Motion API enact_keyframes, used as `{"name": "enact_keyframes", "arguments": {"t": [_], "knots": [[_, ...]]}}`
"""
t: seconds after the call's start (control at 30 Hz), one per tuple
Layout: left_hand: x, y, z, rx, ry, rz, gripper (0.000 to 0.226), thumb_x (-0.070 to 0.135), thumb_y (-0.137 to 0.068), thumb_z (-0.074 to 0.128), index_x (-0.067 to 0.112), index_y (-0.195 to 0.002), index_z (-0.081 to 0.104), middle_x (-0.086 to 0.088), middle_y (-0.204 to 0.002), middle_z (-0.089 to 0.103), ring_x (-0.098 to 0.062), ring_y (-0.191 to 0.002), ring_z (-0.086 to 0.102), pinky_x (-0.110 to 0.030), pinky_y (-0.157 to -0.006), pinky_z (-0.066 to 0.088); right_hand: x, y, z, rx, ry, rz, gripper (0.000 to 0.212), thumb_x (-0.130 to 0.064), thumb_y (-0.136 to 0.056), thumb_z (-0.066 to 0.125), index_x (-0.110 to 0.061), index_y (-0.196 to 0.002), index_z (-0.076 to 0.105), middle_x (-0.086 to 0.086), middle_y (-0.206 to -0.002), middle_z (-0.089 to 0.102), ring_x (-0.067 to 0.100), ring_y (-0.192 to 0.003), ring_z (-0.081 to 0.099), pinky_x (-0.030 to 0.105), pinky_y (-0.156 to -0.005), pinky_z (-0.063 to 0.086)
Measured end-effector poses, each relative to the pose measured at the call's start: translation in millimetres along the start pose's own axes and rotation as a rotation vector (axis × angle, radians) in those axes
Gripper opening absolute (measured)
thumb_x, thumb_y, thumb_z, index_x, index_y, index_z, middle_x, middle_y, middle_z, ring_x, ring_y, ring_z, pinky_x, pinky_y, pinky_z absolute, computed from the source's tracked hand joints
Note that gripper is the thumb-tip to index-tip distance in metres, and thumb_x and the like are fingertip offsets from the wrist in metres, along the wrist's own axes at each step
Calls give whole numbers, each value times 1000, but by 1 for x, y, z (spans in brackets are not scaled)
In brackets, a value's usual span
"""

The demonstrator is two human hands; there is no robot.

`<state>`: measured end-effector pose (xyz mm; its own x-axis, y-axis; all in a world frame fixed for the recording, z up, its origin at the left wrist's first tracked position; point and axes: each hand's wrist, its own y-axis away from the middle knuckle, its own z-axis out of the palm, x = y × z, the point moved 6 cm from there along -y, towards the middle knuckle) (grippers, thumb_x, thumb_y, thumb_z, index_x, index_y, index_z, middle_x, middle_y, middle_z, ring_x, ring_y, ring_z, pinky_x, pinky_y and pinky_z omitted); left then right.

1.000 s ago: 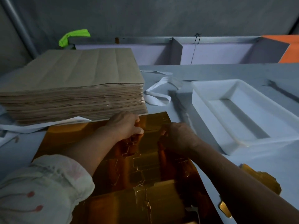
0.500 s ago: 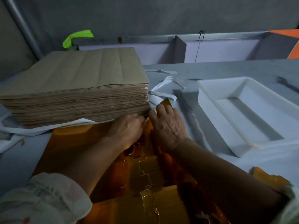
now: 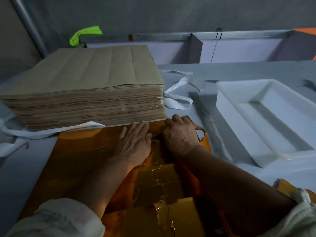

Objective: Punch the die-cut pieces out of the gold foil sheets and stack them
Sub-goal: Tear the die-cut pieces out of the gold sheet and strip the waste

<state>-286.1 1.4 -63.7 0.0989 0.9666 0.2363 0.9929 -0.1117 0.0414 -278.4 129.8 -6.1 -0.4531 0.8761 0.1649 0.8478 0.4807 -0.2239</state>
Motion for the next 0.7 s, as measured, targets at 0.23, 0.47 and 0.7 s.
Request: {"name": "enact_keyframes", "arguments": {"t": [0.23,0.47,0.7], "knots": [[-5,-2,4,41,-38,-2,53,42,-104,9,31,-154,-2,13,-163,-4,-4,-147,-8,-32,-114,-11,13,7,1,60,-93,92,31,-34,-103,39,-18,-121,58,4,-114,60,26,-108,54,33,-72,37],[-3,-3,3,19,-50,-18,55,43,-104,9,29,-156,1,10,-164,-1,-7,-149,-6,-37,-119,-8,42,17,-2,123,-305,238,32,-38,-104,39,-28,-122,63,1,-112,65,24,-101,61,35,-75,52],[-3,-3,2,-12,-44,-29,54,43,-104,11,31,-155,-1,11,-164,-3,-6,-149,-7,-36,-118,-8,72,29,-7,248,-1024,539,24,-35,-100,54,-34,-117,70,-2,-96,71,18,-91,65,34,-82,56]]}}
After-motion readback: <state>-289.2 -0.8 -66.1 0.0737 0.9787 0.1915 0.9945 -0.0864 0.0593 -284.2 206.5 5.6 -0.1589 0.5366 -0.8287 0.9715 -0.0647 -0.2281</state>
